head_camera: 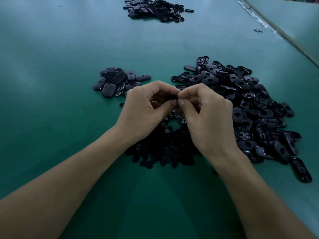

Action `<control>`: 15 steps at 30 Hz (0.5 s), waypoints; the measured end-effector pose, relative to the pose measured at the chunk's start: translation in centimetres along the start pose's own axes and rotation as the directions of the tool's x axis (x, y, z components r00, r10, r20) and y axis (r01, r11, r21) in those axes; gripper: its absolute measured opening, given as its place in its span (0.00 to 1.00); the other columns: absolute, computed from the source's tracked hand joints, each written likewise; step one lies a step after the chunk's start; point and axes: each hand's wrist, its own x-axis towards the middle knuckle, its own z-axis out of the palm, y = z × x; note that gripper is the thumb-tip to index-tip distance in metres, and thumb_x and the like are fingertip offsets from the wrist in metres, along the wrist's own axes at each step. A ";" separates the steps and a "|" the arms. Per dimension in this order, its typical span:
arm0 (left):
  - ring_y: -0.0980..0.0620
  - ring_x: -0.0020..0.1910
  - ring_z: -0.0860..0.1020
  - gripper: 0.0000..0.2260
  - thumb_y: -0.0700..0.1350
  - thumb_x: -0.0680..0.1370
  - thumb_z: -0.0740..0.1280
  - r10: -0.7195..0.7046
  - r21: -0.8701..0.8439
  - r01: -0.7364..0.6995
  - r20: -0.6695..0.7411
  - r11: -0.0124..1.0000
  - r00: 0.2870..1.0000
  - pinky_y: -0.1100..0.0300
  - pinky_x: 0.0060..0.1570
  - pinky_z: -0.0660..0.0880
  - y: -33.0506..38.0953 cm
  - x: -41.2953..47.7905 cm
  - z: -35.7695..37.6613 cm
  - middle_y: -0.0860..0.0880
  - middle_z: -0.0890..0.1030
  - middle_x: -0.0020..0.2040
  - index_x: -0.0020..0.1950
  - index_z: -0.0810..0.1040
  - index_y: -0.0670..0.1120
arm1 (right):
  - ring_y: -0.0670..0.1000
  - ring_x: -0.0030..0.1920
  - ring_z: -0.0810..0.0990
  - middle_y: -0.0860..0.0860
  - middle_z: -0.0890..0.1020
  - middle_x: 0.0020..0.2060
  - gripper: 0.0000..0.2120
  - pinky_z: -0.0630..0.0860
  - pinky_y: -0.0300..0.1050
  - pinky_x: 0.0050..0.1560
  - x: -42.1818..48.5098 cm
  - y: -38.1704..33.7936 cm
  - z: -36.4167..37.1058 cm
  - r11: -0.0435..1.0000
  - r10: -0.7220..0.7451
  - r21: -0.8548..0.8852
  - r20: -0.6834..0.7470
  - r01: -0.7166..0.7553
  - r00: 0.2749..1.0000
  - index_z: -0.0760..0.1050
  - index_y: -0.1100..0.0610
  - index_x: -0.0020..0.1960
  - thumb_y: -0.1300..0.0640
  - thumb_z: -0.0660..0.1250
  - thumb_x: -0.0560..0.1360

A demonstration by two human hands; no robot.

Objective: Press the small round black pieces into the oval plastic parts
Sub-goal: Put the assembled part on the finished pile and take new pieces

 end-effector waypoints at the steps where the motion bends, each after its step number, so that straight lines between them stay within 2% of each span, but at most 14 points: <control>1: 0.54 0.44 0.85 0.10 0.36 0.75 0.75 0.000 0.002 0.000 -0.004 1.000 1.000 0.60 0.46 0.81 0.0 0.0 0.0 0.53 0.86 0.46 0.52 0.83 0.49 | 0.40 0.40 0.83 0.41 0.83 0.37 0.06 0.77 0.29 0.41 0.0 0.0 0.0 1.000 -0.012 -0.012 0.008 0.012 1.000 0.80 0.54 0.50 0.64 0.69 0.78; 4: 0.56 0.43 0.85 0.08 0.38 0.76 0.75 -0.003 0.011 0.004 -0.022 1.000 1.000 0.60 0.44 0.81 0.1 0.0 0.0 0.54 0.86 0.44 0.51 0.82 0.50 | 0.43 0.39 0.83 0.46 0.84 0.38 0.06 0.79 0.36 0.40 -0.1 -0.1 -0.1 0.998 -0.048 -0.035 0.024 0.049 0.999 0.80 0.56 0.52 0.64 0.68 0.79; 9: 0.53 0.42 0.84 0.06 0.39 0.76 0.74 -0.008 0.036 0.009 -0.046 0.999 0.999 0.53 0.46 0.82 -0.2 0.2 -0.1 0.52 0.85 0.44 0.51 0.82 0.48 | 0.44 0.38 0.84 0.45 0.85 0.37 0.06 0.80 0.42 0.40 0.1 0.0 -0.3 0.998 -0.050 -0.027 0.031 0.051 0.998 0.81 0.54 0.49 0.64 0.70 0.77; 11: 0.52 0.41 0.84 0.06 0.39 0.76 0.74 -0.008 0.045 0.010 -0.046 0.999 0.999 0.53 0.44 0.82 -0.3 0.2 0.0 0.52 0.85 0.43 0.50 0.82 0.49 | 0.43 0.38 0.84 0.43 0.84 0.36 0.07 0.81 0.41 0.41 0.2 0.1 -0.3 0.999 -0.043 -0.025 0.024 0.043 0.999 0.83 0.53 0.48 0.64 0.71 0.76; 13: 0.51 0.39 0.84 0.08 0.39 0.76 0.74 -0.011 0.045 0.012 -0.037 0.999 0.999 0.55 0.42 0.82 -0.3 0.2 0.1 0.51 0.85 0.42 0.49 0.81 0.52 | 0.40 0.39 0.83 0.42 0.83 0.37 0.06 0.79 0.34 0.42 0.3 0.3 -0.3 0.999 -0.035 -0.016 0.003 0.035 0.999 0.84 0.53 0.48 0.62 0.73 0.75; 15: 0.53 0.38 0.84 0.10 0.38 0.76 0.73 -0.018 0.023 0.019 -0.036 1.000 0.999 0.57 0.41 0.82 -0.3 0.2 0.1 0.53 0.85 0.42 0.48 0.81 0.54 | 0.40 0.41 0.81 0.44 0.83 0.41 0.08 0.74 0.27 0.42 0.4 0.5 -0.4 0.998 -0.038 -0.045 0.004 0.039 0.999 0.83 0.52 0.51 0.61 0.74 0.74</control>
